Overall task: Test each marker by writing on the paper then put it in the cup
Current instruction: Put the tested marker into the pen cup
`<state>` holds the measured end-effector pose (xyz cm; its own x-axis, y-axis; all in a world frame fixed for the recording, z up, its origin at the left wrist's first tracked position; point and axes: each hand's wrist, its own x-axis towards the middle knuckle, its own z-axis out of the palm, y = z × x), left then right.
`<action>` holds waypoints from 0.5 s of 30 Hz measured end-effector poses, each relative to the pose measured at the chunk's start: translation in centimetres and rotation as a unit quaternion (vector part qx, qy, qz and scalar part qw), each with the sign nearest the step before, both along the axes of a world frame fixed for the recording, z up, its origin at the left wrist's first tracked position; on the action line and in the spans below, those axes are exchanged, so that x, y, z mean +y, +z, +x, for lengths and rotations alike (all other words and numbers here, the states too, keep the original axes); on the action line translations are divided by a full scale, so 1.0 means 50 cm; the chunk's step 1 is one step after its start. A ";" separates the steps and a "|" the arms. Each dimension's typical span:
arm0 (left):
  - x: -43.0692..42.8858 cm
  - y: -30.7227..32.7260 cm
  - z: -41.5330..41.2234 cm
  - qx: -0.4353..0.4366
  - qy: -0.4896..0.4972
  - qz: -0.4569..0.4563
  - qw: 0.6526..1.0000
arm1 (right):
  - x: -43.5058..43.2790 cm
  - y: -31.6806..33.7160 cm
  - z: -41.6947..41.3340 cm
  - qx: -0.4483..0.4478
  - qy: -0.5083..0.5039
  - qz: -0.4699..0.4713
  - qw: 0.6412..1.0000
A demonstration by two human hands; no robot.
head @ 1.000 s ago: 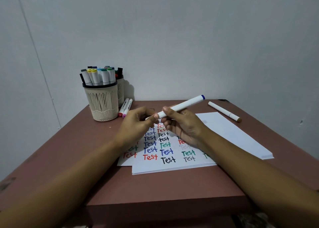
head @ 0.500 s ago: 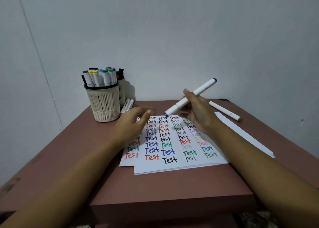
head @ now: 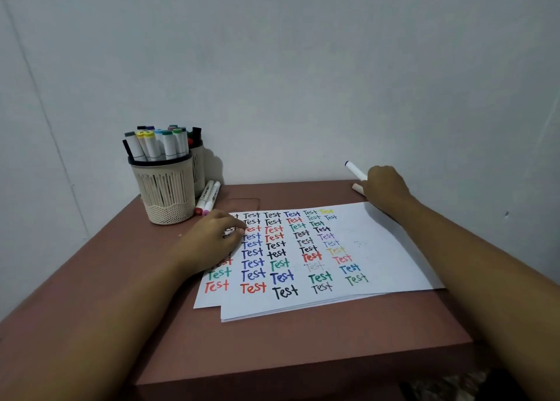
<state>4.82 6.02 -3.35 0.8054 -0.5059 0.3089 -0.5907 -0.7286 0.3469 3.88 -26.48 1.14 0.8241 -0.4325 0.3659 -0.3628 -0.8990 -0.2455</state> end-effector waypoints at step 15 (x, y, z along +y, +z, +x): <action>0.000 0.005 -0.009 0.020 0.003 0.027 0.999 | -0.055 -0.078 0.002 -0.010 -0.046 -0.030 0.998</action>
